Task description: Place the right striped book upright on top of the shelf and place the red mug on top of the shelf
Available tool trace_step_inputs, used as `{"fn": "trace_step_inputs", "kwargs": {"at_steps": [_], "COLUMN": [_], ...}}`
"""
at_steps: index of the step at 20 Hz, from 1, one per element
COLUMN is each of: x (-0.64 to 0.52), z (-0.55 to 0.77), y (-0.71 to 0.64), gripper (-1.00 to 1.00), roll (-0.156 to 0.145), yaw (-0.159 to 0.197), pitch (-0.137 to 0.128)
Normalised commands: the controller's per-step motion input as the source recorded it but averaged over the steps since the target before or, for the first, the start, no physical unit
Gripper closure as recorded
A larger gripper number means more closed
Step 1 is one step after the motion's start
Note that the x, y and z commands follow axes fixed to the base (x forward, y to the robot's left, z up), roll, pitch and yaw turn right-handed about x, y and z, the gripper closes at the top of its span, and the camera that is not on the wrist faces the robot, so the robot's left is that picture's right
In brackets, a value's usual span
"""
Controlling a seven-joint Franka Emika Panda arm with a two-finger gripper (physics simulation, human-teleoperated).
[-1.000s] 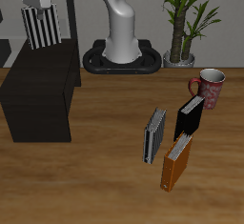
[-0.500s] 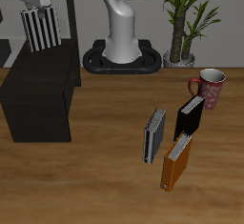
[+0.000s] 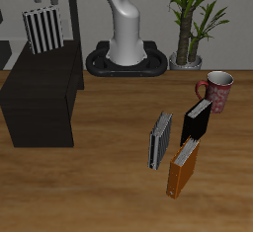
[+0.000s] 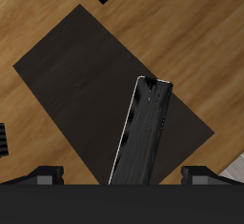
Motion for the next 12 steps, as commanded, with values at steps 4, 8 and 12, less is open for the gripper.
{"fn": "trace_step_inputs", "kwargs": {"at_steps": [4,8,12], "x": [0.26,0.39,0.34], "z": [0.27,0.16,0.18], "y": [0.65,0.73,0.75], "gripper": [-1.00,-1.00,-1.00], "roll": [-0.039,0.024,0.052], "yaw": [0.235,0.221,0.166], "pitch": [-0.037,0.007,0.009]}}
